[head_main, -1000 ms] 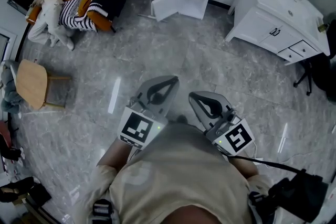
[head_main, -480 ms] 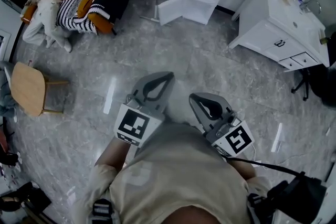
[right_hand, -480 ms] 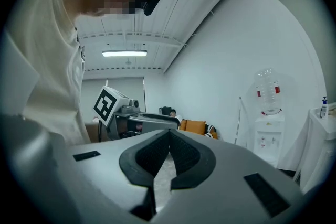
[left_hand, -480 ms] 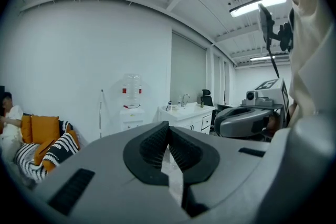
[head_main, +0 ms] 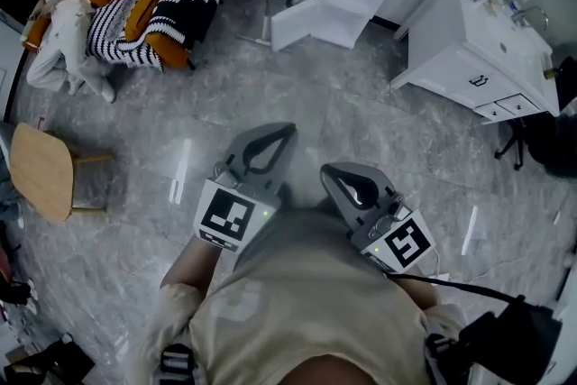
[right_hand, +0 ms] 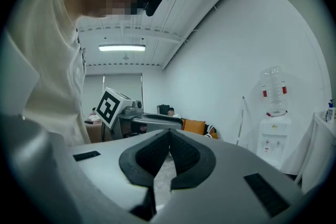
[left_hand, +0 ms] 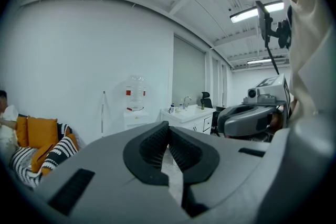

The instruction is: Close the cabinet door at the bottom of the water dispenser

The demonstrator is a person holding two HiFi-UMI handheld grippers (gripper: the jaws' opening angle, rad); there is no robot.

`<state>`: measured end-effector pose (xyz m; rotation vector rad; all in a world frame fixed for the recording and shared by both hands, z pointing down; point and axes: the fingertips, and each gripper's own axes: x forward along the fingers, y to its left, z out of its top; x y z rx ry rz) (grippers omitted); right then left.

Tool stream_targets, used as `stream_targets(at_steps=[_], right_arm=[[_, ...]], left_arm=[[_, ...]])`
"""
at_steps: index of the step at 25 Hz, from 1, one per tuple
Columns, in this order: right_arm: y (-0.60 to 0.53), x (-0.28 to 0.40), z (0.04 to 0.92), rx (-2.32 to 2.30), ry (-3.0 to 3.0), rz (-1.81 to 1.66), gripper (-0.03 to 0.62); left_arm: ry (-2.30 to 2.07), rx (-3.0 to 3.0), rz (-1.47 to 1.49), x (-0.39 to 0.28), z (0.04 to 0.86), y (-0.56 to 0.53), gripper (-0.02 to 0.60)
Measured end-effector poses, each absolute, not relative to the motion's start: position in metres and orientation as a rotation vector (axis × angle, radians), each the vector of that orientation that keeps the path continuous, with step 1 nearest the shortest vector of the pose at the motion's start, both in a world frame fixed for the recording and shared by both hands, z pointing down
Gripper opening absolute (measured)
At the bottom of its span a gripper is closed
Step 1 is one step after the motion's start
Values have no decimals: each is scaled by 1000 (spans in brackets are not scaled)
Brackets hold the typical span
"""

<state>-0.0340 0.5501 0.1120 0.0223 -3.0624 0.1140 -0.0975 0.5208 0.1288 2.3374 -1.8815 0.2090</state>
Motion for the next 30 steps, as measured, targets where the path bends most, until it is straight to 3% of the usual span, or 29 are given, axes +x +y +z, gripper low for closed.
stream_targets(at_steps=[16, 30], right_arm=[[466, -67, 113, -82, -3072, 168, 11], [300, -9, 120, 31, -3108, 255, 11]], left_arm=[[-1867, 2277, 273, -115, 138, 442, -9], [-1804, 2293, 392, -60, 133, 280, -9]])
